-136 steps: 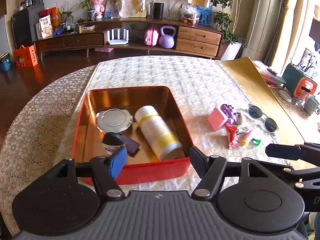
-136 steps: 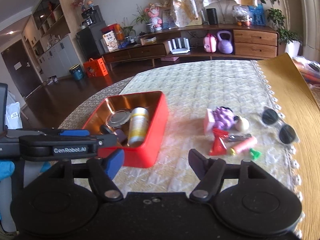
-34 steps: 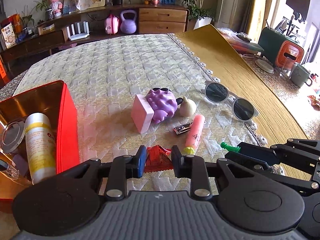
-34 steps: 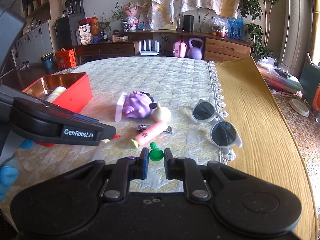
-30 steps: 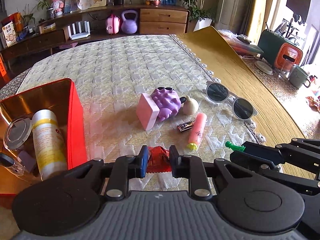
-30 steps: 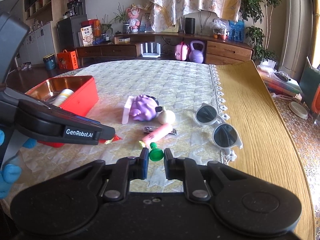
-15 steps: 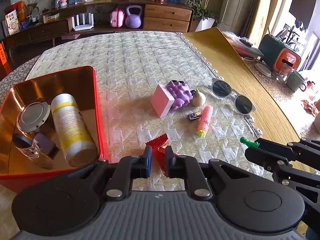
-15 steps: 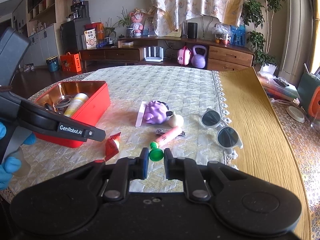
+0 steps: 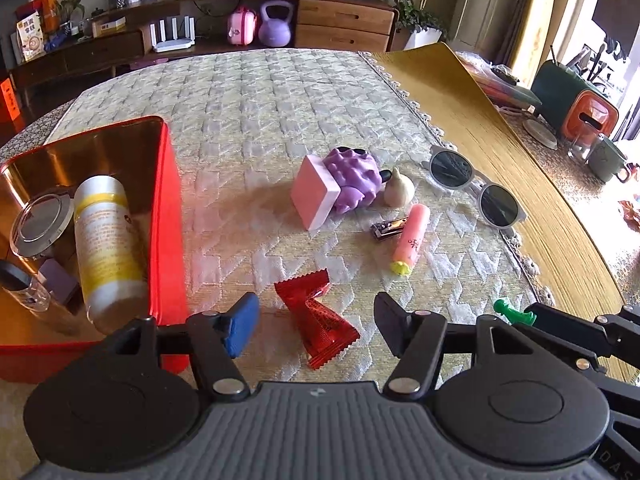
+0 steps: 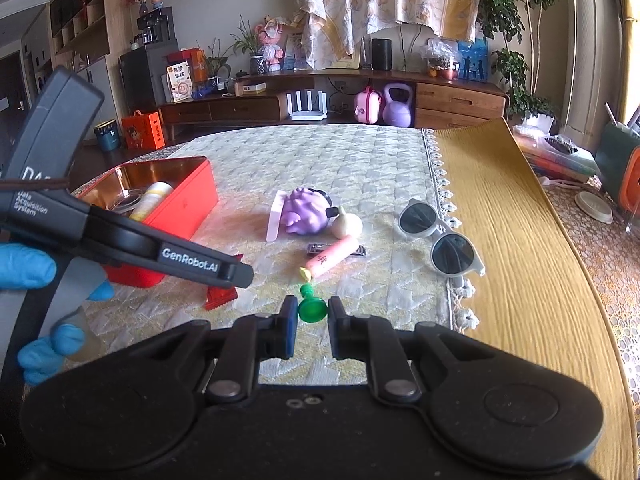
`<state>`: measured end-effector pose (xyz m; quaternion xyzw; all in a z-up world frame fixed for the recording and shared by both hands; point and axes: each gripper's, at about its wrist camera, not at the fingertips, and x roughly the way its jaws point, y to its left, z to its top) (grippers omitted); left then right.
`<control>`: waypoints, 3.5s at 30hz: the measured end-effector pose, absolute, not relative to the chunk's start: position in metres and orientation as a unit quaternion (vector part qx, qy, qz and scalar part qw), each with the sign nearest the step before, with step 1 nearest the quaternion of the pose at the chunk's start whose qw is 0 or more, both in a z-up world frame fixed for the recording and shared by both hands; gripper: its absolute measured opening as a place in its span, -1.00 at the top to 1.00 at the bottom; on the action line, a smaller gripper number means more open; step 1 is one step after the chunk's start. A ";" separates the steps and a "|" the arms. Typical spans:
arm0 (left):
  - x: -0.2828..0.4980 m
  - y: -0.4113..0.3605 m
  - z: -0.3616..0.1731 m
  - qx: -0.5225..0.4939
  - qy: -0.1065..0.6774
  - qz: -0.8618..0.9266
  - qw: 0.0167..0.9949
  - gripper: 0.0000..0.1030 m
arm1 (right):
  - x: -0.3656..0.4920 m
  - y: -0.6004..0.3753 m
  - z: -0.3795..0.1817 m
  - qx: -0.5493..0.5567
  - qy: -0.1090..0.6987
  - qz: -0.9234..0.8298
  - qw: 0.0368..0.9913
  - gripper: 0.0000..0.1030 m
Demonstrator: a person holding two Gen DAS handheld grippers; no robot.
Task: Organize rigid objects
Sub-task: 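Close the left tool on the red candy and lift it while the right tool holds the pushpin, then carry the red candy and green pushpin with both tools over the red box, then open the left tool dropping the candy onto the silver tin while the right tool releases the pushpin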
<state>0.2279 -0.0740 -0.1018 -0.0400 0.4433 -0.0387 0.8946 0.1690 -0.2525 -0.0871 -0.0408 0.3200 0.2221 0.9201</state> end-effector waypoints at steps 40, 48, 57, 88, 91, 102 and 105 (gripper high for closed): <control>0.185 -0.039 -0.053 -0.042 0.418 -0.037 0.907 0.55 | 0.153 -0.222 -0.052 -0.061 0.293 0.250 0.921 0.71; 0.179 0.007 -0.036 -0.040 0.393 -0.002 0.919 0.55 | 0.157 -0.182 -0.041 -0.065 0.291 0.279 0.913 0.71; 0.189 0.069 -0.029 -0.044 0.383 0.033 0.922 0.55 | 0.162 -0.135 -0.037 -0.085 0.292 0.311 0.901 0.71; 0.271 0.135 -0.077 -0.024 0.417 0.061 0.906 0.55 | 0.221 -0.005 -0.085 -0.131 0.354 0.354 0.856 0.71; 0.276 0.136 -0.082 -0.027 0.425 0.064 0.903 0.55 | 0.218 -0.001 -0.089 -0.136 0.359 0.356 0.852 0.70; 0.273 0.136 -0.082 -0.031 0.423 0.070 0.903 0.55 | 0.205 -0.009 -0.086 -0.124 0.363 0.360 0.850 0.45; 0.270 0.136 -0.082 -0.037 0.425 0.075 0.901 0.54 | 0.202 -0.013 -0.080 -0.117 0.362 0.360 0.852 0.36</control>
